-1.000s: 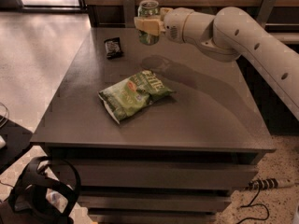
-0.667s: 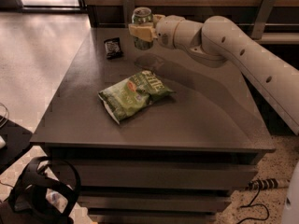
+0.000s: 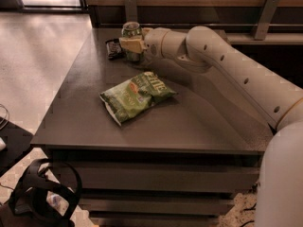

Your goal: Move green can near rxbar chocolate

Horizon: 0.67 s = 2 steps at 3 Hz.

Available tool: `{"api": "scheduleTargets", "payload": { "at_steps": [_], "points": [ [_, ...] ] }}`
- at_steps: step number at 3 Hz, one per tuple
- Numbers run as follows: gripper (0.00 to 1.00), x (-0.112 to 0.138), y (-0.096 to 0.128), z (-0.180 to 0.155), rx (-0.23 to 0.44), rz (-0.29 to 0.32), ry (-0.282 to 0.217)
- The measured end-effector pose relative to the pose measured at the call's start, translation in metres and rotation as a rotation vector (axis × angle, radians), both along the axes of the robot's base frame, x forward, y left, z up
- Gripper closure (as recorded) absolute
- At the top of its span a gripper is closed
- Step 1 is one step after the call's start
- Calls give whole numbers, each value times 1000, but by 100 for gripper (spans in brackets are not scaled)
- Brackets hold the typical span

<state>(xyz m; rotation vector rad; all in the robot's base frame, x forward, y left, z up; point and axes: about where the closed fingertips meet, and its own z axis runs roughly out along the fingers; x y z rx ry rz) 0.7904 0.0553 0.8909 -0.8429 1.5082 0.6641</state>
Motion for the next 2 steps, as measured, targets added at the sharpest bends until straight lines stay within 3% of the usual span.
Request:
{"api": "scheduleTargets", "payload": {
  "at_steps": [2],
  "points": [
    [100, 14, 10, -22, -19, 15, 50]
  ]
}}
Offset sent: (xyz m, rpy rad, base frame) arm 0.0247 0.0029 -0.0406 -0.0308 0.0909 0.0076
